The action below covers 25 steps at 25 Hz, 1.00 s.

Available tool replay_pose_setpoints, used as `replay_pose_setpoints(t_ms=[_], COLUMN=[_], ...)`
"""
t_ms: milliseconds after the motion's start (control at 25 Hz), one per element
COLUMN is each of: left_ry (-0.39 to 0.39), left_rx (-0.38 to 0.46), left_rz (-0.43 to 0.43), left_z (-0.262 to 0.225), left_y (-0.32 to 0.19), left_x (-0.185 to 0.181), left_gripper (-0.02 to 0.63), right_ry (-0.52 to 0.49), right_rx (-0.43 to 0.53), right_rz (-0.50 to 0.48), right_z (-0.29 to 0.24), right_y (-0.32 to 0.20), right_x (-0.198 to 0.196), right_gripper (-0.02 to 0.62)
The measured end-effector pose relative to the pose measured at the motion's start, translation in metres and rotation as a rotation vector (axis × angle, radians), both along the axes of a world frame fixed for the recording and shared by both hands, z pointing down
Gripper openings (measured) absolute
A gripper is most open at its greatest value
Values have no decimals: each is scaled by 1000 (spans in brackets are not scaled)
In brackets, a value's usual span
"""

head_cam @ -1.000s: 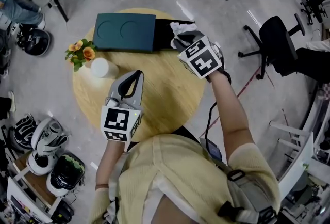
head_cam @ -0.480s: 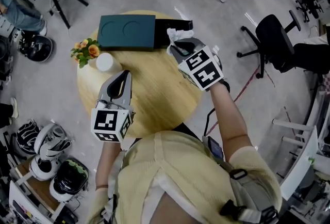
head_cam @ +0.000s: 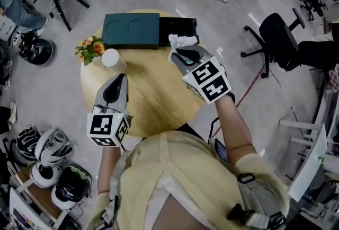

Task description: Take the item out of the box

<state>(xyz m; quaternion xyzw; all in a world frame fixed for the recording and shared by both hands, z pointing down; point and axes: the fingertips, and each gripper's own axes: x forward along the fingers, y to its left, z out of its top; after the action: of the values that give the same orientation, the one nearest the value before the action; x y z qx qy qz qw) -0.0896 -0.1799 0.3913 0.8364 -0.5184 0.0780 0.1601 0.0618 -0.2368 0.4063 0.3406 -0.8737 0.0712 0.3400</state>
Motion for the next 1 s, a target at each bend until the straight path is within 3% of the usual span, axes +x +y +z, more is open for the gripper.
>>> replay_pose_setpoints(t_ms=[360, 1000], left_ry=[26, 48], left_rx=[5, 10], left_rz=[15, -1], left_z=[-3, -5], left_y=[12, 27], left_x=[-9, -21], left_gripper=[8, 6], right_ry=[-98, -171], right_rx=[-26, -71], right_rz=[-3, -94], right_z=[-9, -16], right_y=[38, 94], right_x=[-16, -45], right_gripper=[49, 48])
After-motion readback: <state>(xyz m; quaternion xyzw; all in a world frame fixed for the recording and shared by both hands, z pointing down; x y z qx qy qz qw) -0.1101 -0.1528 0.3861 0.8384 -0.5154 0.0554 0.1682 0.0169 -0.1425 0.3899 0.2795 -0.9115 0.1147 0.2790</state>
